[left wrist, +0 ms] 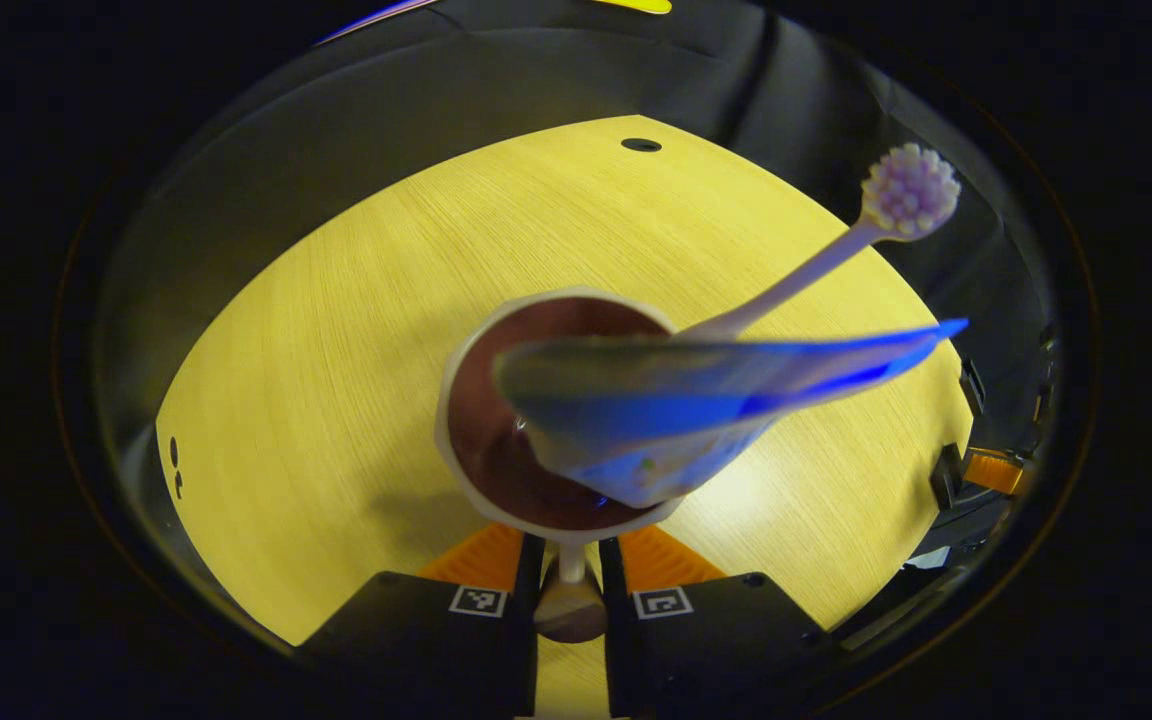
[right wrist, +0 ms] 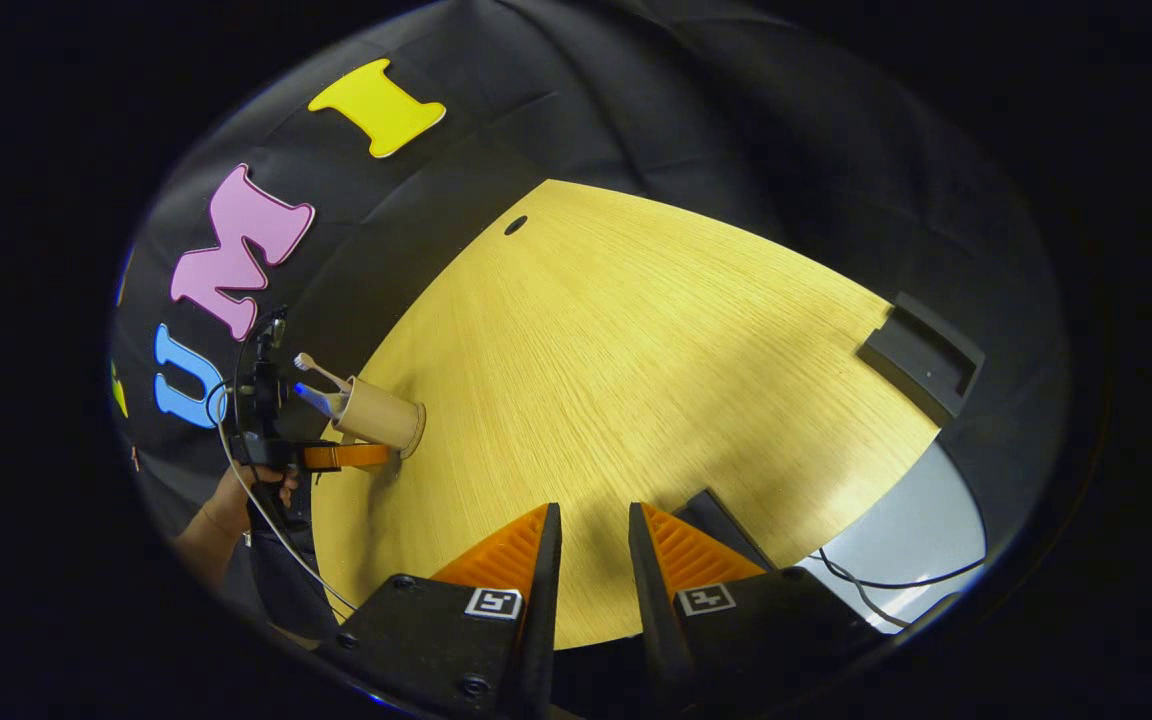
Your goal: Put the toothbrush and toothpaste on the desktop into the cup, then pick up the cup and place it on the coaster on the desktop.
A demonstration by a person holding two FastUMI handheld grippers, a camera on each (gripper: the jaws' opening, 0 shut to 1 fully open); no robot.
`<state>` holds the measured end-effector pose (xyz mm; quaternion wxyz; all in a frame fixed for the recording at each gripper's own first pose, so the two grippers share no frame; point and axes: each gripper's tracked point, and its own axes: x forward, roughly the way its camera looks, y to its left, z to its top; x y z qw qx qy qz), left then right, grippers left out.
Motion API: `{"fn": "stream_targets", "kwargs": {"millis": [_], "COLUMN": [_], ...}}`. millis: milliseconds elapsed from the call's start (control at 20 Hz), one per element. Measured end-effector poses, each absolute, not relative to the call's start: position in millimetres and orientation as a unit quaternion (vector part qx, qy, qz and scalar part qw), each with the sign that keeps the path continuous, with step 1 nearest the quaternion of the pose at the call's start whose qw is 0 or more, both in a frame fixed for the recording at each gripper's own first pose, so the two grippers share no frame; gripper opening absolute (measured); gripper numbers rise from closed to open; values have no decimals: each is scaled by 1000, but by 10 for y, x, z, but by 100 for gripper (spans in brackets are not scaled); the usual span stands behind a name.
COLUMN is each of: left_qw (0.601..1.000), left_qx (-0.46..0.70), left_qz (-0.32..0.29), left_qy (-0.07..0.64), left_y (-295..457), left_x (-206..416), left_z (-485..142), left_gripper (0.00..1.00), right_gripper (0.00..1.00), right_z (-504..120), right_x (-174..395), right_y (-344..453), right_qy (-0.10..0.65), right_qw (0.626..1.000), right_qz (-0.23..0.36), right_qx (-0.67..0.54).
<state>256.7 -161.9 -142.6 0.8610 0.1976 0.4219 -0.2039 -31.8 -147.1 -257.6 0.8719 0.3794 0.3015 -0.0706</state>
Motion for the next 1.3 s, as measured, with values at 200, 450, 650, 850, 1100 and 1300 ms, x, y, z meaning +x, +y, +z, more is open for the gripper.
{"fn": "stream_targets", "kwargs": {"millis": [200, 450, 650, 850, 1100, 1300], "left_qw": [866, 882, 899, 912, 921, 927], "left_qx": [194, 195, 195, 169, 144, 100], "left_qz": [-207, -208, -208, -202, -183, -169], "left_qy": [413, 375, 332, 315, 312, 319], "left_y": [-1545, -1545, -1452, -1275, -944, -714], "left_x": [2507, 2443, 2299, 2018, 1628, 1337], "left_z": [-1327, -1109, -866, -727, -788, -898], "left_gripper": [57, 85, 85, 85, 88, 89], "right_gripper": [42, 51, 66, 82, 96, 98], "right_z": [-2529, -2363, -2234, -2097, -1965, -1853], "right_x": [-263, -129, -26, 75, 222, 312], "right_y": [-1445, -1302, -1110, -833, -507, -259], "right_qy": [298, 288, 289, 292, 298, 299], "right_qw": [874, 881, 892, 898, 903, 908], "right_qz": [-65, -42, -13, 27, 69, 97], "right_qx": [379, 373, 348, 328, 301, 278]}}
